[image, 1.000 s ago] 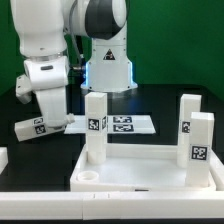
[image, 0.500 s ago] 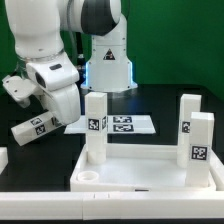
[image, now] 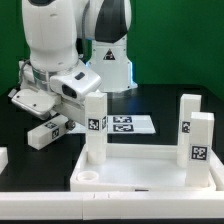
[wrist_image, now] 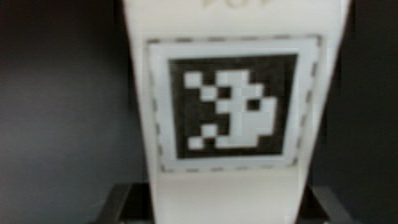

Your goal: Assemble desk

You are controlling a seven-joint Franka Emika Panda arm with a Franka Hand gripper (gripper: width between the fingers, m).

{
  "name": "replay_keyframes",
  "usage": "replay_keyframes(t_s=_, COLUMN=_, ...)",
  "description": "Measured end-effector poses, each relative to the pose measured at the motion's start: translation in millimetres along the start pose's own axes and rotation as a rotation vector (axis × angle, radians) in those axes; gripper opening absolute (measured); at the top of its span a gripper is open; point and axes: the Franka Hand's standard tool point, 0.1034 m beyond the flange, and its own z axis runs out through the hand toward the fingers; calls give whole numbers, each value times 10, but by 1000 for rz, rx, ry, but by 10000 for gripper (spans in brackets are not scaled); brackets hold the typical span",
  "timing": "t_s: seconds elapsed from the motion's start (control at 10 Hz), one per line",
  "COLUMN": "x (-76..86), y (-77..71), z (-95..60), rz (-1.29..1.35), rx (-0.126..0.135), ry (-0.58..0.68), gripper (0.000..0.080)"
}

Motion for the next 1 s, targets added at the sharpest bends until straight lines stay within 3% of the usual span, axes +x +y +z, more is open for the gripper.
replay_keyframes(t_s=0.2, x=-5, y=-20, z=3, rz=16, rx=6, ry=-2, gripper=329)
replay_keyframes(t_s=0.3, x=-12, y=-35, z=-2, rz=54, rx=5, ry=-3, gripper=541)
replay_keyframes(t_s=0.4, x=-63, y=-127, z=-92, rz=96, rx=-7, ry=-20, gripper=620)
replay_keyframes(t_s=0.6, x=-89, y=-135, z=-254, rz=421, rx=-34, ry=-78, gripper=641)
replay_keyframes(t_s=0.8, x=-87, y=-43, z=-308, rz=643, rx=-16, ry=-129, gripper=647)
replay_keyframes(t_s=1.0, x=-91, y=-57, z=-298, rz=782, rx=-24, ry=-126, gripper=649)
